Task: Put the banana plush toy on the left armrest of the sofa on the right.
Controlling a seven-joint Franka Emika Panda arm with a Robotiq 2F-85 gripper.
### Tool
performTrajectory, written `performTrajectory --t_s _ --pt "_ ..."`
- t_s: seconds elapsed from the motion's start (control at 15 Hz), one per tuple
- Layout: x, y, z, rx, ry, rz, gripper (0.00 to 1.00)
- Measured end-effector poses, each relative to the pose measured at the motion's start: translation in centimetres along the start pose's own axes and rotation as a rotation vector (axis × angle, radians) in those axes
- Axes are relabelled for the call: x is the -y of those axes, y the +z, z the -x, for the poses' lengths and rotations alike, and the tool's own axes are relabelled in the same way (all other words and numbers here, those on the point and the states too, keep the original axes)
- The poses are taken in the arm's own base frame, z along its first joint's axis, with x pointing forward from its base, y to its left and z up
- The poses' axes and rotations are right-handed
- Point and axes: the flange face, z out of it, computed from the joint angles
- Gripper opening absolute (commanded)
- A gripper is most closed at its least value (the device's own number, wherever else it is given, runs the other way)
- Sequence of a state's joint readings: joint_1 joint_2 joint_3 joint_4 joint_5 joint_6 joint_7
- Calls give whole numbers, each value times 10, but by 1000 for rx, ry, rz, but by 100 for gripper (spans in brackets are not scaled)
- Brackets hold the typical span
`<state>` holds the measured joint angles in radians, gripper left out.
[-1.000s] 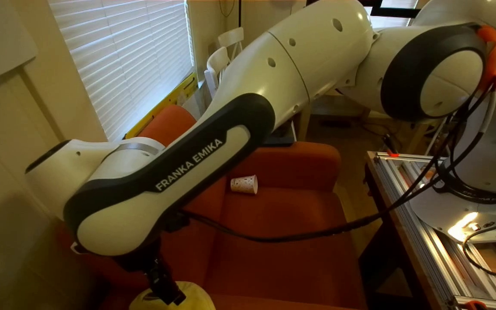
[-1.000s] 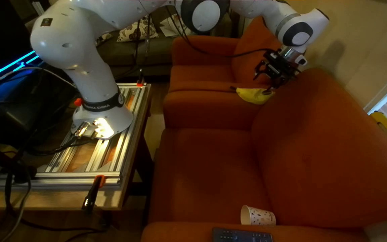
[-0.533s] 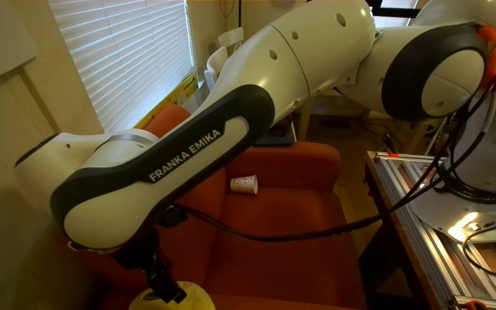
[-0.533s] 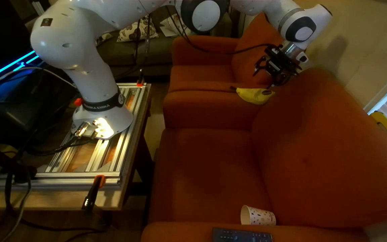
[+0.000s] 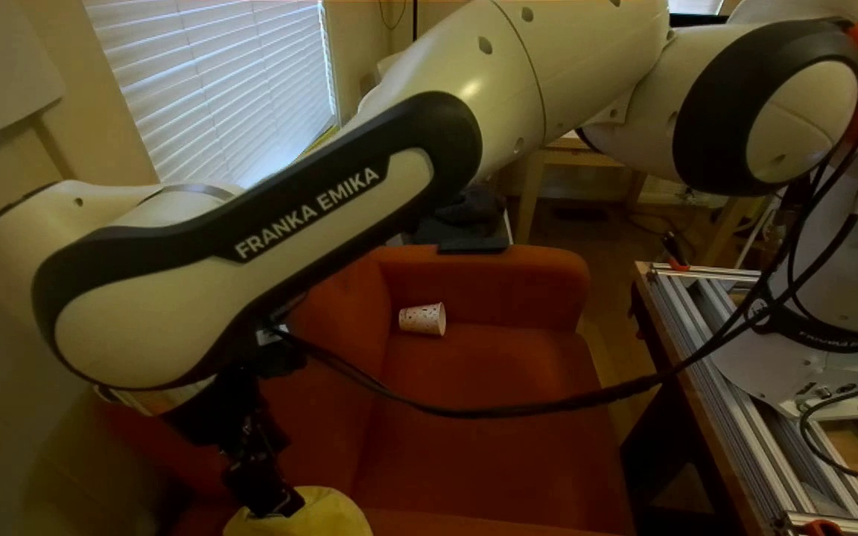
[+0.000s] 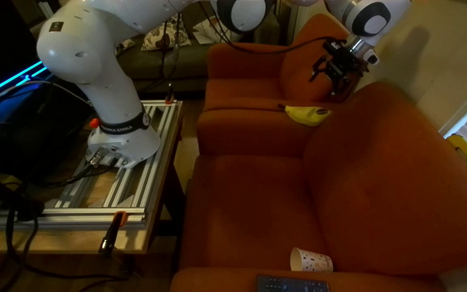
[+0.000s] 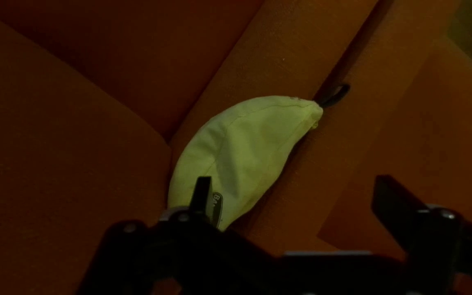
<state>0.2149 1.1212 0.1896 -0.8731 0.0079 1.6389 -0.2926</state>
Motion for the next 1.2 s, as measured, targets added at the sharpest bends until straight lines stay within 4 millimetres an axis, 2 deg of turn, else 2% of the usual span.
performTrajectory --t_s 0.67,1.2 --pt "10 -83 11 -138 193 54 100" --pt "3 -133 22 -268 304 118 100"
